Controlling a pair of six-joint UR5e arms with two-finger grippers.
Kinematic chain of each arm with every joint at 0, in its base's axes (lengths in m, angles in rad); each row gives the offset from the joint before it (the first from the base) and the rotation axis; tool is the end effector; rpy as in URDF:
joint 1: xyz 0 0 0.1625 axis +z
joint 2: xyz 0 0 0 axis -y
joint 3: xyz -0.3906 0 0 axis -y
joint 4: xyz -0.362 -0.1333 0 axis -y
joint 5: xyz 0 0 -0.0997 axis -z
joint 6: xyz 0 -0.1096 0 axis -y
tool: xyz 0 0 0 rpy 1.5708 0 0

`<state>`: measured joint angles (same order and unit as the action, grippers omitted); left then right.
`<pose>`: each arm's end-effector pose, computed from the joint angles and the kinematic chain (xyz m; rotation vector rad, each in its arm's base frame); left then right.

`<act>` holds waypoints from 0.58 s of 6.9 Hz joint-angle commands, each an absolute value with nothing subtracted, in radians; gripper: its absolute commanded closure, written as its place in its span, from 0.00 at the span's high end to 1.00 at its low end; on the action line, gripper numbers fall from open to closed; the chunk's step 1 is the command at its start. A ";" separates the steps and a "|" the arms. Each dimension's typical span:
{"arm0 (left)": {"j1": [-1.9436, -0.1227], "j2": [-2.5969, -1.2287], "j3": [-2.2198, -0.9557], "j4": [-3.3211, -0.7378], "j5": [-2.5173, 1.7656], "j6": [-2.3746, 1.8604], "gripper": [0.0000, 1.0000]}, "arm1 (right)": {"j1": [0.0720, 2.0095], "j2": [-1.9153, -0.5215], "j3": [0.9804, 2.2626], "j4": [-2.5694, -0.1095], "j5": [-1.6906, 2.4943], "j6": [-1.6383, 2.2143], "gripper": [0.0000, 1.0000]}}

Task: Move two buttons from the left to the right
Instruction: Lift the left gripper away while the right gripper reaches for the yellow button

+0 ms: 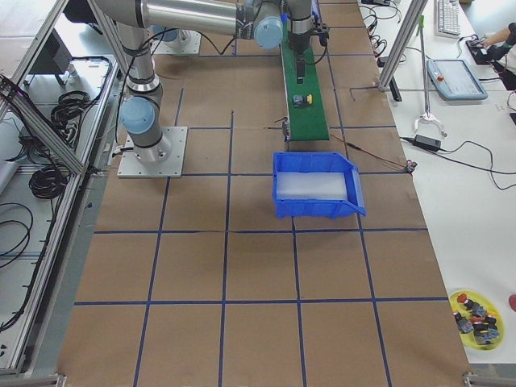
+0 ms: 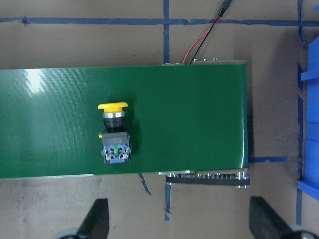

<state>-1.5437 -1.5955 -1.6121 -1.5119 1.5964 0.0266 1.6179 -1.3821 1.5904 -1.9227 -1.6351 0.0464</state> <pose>-0.1177 -0.4731 0.4188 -0.0006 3.1162 0.0121 0.1516 -0.5352 0.3773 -0.0060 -3.0760 0.2256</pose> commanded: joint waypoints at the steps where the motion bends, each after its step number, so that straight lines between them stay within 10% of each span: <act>1: -1.545 -1.606 -1.594 -1.500 1.588 0.020 1.00 | 1.618 -1.332 1.594 -2.041 -1.634 0.055 1.00; 4: -1.545 -1.608 -1.594 -1.496 1.588 0.020 1.00 | 1.618 -1.197 1.597 -2.033 -1.634 0.090 1.00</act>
<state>-1.5447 -1.6069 -1.5943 -1.4974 1.5879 0.0200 1.6184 -1.2441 1.5951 -2.0378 -1.6311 0.0708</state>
